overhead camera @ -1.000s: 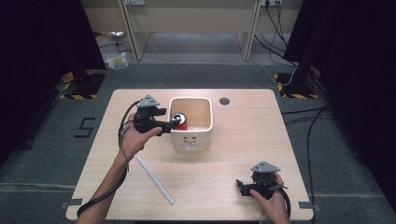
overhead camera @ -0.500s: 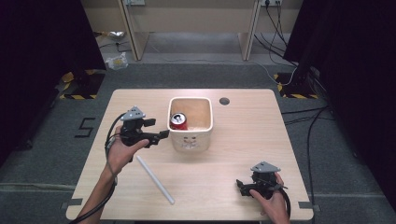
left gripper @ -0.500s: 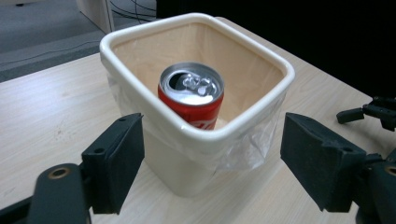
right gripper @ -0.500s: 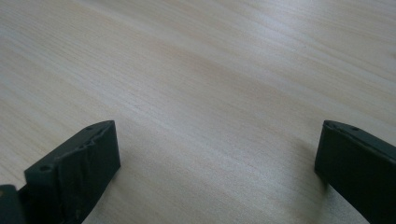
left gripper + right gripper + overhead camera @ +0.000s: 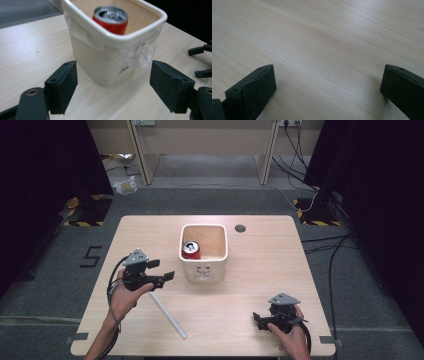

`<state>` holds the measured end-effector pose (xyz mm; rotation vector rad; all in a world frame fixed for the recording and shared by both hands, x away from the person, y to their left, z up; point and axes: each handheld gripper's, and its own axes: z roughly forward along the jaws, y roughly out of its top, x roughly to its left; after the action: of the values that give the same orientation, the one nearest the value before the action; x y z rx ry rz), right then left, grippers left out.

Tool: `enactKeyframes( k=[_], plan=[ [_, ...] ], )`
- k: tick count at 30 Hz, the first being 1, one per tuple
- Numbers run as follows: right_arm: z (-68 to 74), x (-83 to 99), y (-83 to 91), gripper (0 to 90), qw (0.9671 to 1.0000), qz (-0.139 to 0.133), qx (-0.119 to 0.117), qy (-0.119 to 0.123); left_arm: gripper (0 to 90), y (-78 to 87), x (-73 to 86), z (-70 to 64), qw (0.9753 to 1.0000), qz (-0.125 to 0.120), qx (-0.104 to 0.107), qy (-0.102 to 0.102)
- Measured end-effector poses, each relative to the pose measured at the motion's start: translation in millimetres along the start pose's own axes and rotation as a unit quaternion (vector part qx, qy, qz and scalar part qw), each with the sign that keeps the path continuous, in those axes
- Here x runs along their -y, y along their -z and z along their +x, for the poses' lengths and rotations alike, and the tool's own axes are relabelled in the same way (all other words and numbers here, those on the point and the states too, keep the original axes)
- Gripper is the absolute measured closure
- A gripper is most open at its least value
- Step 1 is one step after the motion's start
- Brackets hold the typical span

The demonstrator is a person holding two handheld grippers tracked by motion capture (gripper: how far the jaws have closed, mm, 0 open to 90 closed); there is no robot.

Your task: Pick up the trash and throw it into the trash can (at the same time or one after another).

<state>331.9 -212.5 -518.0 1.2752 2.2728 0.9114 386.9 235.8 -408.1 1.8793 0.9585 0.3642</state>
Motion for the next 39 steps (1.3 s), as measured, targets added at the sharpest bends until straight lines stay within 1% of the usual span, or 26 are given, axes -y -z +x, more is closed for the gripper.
enactKeyframes(
  k=[5, 6, 7, 8, 9, 12, 15, 17, 18, 21, 23, 25, 27, 28, 29, 30, 31, 34, 36, 39],
  plan=[
    [0.0, -0.1, 0.2, 0.2, 1.0000, 0.001, 0.000, 0.000, 22.3, -0.1, 24.4, -3.5, 0.9999, 0.013, -0.003, 0.004],
    [0.0, -0.1, 0.2, 0.2, 1.0000, 0.001, 0.000, 0.000, 22.4, -0.1, 24.4, -3.5, 0.9999, 0.013, -0.003, 0.004],
    [0.1, 0.0, 0.1, 0.2, 1.0000, 0.001, 0.000, -0.001, 22.4, 0.8, 31.2, -5.9, 0.9998, 0.016, -0.004, 0.005],
    [0.0, 0.0, 0.1, 0.2, 1.0000, 0.000, 0.000, 0.000, 22.4, 1.2, 34.6, -7.4, 0.9998, 0.017, -0.005, 0.005],
    [0.0, 0.0, 0.1, 0.2, 1.0000, 0.000, 0.000, 0.000, 22.4, 1.2, 34.6, -7.4, 0.9998, 0.017, -0.005, 0.005],
    [0.0, 0.0, 0.0, 0.2, 1.0000, 0.000, 0.000, 0.000, 22.6, 1.0, 45.2, -11.9, 0.9997, 0.020, -0.003, 0.011],
    [0.0, 0.0, 0.0, 0.2, 1.0000, 0.000, 0.000, 0.000, 22.8, -0.7, 58.8, -19.3, 0.9994, 0.034, -0.007, 0.007],
    [0.0, 0.0, 0.1, 0.2, 1.0000, 0.001, 0.000, 0.000, 23.0, -1.0, 64.6, -21.1, 0.9993, 0.033, -0.012, 0.010],
    [0.0, 0.0, 0.0, 0.2, 1.0000, 0.000, 0.000, 0.000, 23.0, -1.1, 67.1, -21.5, 0.9993, 0.033, -0.016, 0.012],
    [0.0, 0.0, 0.0, 0.2, 1.0000, 0.000, 0.000, 0.000, 23.4, -3.0, 73.5, -21.9, 0.9988, 0.042, -0.025, 0.009],
    [0.0, 0.0, 0.0, 0.2, 1.0000, 0.000, 0.000, 0.000, 23.4, -3.4, 75.9, -21.9, 0.9987, 0.042, -0.027, 0.011],
    [0.0, 0.0, 0.0, 0.2, 1.0000, 0.000, 0.000, 0.000, 23.4, -4.7, 80.7, -22.1, 0.9982, 0.049, -0.032, 0.009],
    [0.0, 0.0, 0.1, 0.2, 1.0000, 0.000, 0.000, 0.000, 23.4, -5.3, 85.4, -22.6, 0.9977, 0.054, -0.041, 0.008],
    [0.0, 0.0, 0.0, 0.2, 1.0000, 0.000, 0.000, 0.000, 23.4, -5.4, 90.0, -22.6, 0.9969, 0.061, -0.051, 0.004],
    [0.1, 0.0, 0.1, 0.2, 1.0000, 0.000, 0.000, 0.000, 23.4, -5.5, 92.2, -22.4, 0.9965, 0.063, -0.055, 0.004],
    [0.1, 0.0, 0.0, 0.2, 1.0000, 0.000, 0.000, 0.000, 23.4, -5.5, 92.2, -22.4, 0.9965, 0.063, -0.055, 0.004],
    [0.1, 0.0, 0.1, 0.2, 1.0000, 0.000, 0.000, 0.000, 23.4, -5.4, 96.1, -22.2, 0.9961, 0.066, -0.058, 0.008],
    [0.0, 0.0, 0.0, 0.2, 1.0000, 0.000, 0.000, 0.000, 23.0, -5.6, 99.7, -22.6, 0.9956, 0.071, -0.060, 0.005],
    [0.0, 0.0, 0.1, 0.2, 1.0000, 0.000, 0.000, 0.000, 22.0, -7.0, 104.0, -23.2, 0.9952, 0.078, -0.057, 0.011],
    [0.1, 0.0, 0.1, 0.2, 1.0000, 0.000, 0.000, 0.000, 21.5, -9.3, 107.4, -23.2, 0.9945, 0.085, -0.058, 0.014]
  ],
)
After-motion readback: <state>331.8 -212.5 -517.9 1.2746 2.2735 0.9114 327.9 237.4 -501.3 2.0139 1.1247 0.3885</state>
